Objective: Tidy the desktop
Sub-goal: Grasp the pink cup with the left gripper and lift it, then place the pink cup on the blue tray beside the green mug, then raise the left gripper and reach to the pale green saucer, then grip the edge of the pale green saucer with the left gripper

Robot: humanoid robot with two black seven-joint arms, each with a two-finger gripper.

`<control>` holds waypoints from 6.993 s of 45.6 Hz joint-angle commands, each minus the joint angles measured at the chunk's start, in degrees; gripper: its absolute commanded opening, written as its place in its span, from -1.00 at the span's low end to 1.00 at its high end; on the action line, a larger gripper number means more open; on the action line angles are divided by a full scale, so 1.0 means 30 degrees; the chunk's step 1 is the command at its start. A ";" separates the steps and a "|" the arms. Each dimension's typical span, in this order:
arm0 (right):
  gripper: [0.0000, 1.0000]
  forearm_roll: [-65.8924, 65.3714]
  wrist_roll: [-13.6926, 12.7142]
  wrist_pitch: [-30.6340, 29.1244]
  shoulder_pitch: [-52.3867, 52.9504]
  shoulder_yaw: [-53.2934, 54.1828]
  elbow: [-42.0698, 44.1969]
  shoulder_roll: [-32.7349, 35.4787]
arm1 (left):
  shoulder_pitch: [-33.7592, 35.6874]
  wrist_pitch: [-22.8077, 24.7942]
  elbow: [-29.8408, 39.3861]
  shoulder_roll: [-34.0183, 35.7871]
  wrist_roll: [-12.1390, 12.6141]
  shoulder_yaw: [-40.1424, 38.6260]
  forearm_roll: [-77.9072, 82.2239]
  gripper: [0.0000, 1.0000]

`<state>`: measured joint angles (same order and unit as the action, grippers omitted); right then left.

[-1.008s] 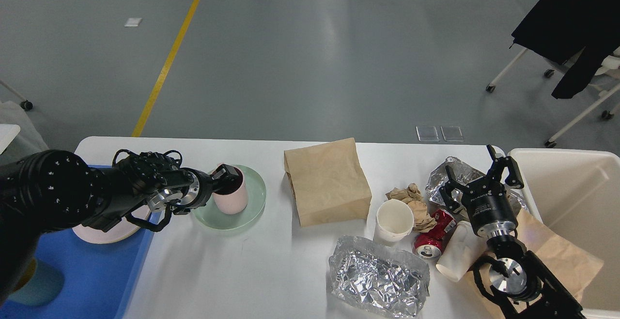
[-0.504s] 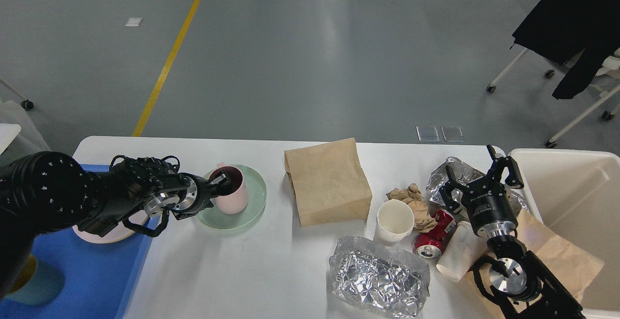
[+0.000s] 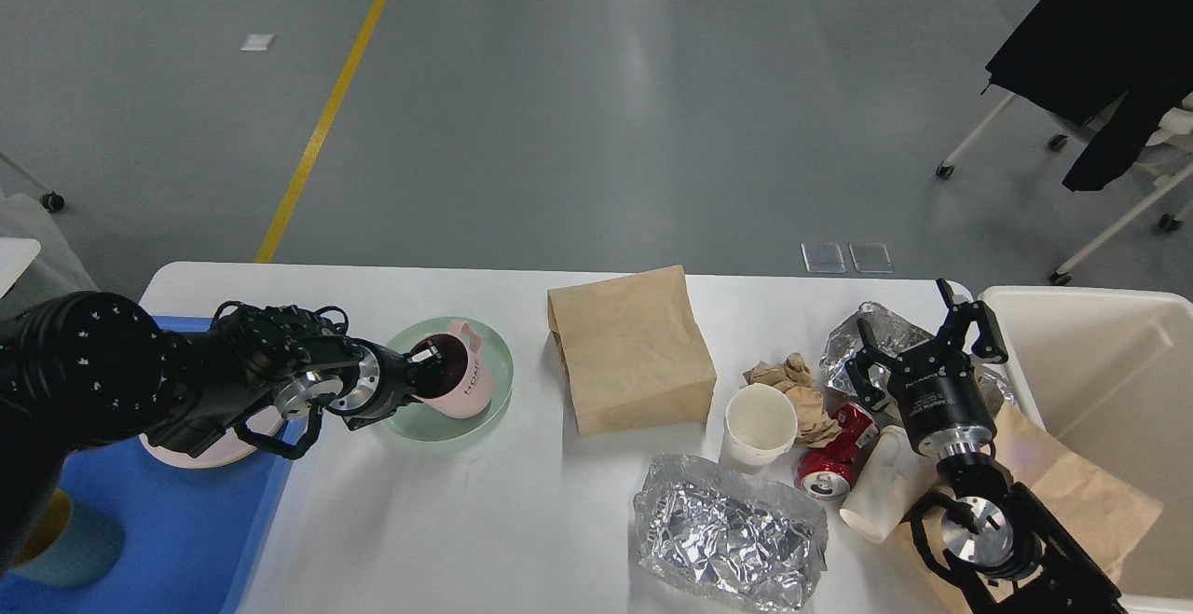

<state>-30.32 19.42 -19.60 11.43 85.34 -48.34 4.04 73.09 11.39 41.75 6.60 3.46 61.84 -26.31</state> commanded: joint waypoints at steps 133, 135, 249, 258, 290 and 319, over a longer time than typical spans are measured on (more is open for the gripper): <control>1.00 0.0000 0.0000 0.0000 0.0000 0.0000 0.0000 0.0000 | 0.2149 0.1681 0.9197 1.3650 -0.2676 0.2793 1.3898 -0.52; 1.00 0.0028 0.0000 0.0000 0.0000 0.0000 0.0000 0.0000 | 0.2149 0.1651 0.9197 1.3650 -0.2676 0.2793 1.3898 -0.41; 1.00 0.0028 0.0000 0.0000 0.0000 0.0000 0.0000 0.0000 | 0.5356 -0.0542 0.9266 0.4596 -0.2471 0.2158 0.5372 0.92; 1.00 0.0028 0.0000 0.0000 0.0000 0.0000 0.0000 0.0000 | 0.1097 -0.0663 0.5246 0.4627 -0.2441 -0.0572 0.5372 0.92; 1.00 -0.0001 0.0000 0.0000 0.0000 0.0000 0.0029 0.0000 | -0.2656 -0.1278 0.1288 0.4275 0.0839 -0.6465 0.2739 0.56; 1.00 -0.0001 0.0000 0.0000 0.0000 0.0000 0.0000 0.0000 | -0.3827 -0.2362 0.0672 0.3221 0.0664 -0.8017 -0.0634 0.47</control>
<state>-30.33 19.42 -19.60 11.43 85.34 -48.25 4.04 62.20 4.71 44.07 17.91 5.62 38.11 -28.69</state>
